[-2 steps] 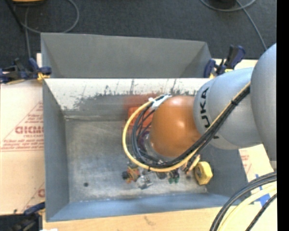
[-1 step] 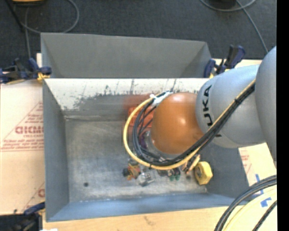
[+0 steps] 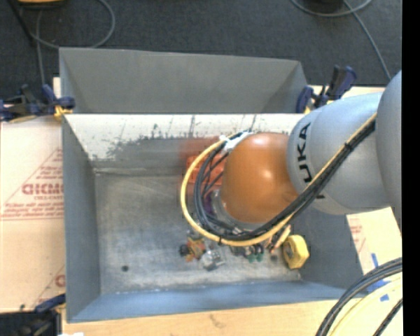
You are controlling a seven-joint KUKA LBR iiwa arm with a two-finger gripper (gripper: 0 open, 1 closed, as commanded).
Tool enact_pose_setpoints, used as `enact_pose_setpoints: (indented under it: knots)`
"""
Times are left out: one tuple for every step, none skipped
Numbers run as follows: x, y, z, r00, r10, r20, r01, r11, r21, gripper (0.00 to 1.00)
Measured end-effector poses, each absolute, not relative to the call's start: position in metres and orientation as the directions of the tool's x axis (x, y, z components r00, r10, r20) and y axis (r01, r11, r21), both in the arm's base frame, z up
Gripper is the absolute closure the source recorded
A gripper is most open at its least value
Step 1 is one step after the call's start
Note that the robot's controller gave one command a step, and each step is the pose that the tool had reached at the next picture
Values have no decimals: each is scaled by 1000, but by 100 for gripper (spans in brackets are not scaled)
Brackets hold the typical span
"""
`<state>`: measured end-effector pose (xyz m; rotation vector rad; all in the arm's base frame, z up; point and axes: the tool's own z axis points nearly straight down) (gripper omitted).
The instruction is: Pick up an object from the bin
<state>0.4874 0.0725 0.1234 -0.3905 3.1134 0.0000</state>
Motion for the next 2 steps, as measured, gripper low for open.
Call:
enact_pose_setpoints:
  knots:
    - [487,72,134,-969,-246,1,-246,969,0,100]
    - [486,72,149,-970,-245,5,-245,970,0,100]
